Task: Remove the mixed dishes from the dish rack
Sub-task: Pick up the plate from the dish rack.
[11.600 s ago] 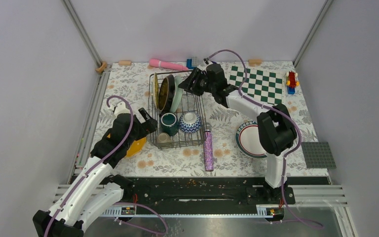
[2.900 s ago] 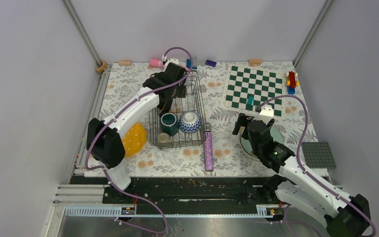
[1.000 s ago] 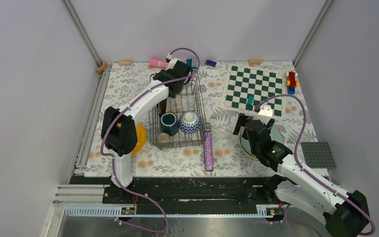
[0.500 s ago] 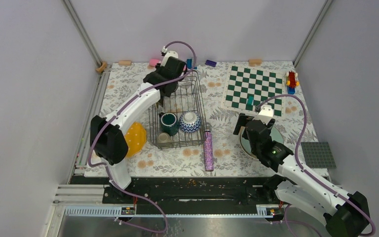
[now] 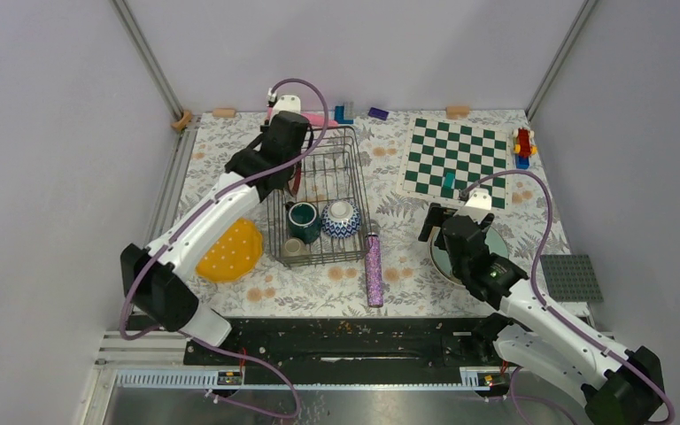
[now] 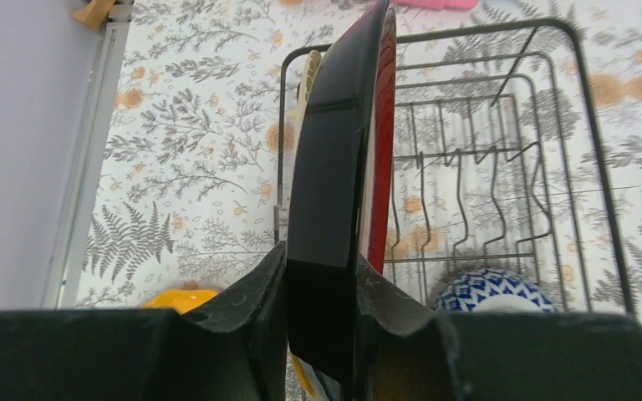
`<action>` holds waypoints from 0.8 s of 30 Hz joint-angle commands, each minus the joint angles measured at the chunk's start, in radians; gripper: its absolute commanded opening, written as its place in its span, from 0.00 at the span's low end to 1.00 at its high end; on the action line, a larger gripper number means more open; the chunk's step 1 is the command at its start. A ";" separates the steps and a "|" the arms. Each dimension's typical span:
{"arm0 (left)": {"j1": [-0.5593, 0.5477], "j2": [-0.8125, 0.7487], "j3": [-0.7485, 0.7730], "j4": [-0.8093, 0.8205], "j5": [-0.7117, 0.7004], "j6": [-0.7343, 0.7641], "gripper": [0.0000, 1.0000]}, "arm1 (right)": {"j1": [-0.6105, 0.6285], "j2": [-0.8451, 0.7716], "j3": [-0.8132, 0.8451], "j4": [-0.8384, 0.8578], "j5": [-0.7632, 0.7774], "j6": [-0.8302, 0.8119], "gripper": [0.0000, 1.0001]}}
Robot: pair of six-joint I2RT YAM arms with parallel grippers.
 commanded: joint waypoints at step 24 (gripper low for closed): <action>-0.004 -0.620 -0.578 0.687 1.167 -0.137 0.00 | 0.002 -0.067 0.030 0.338 -0.866 0.030 0.99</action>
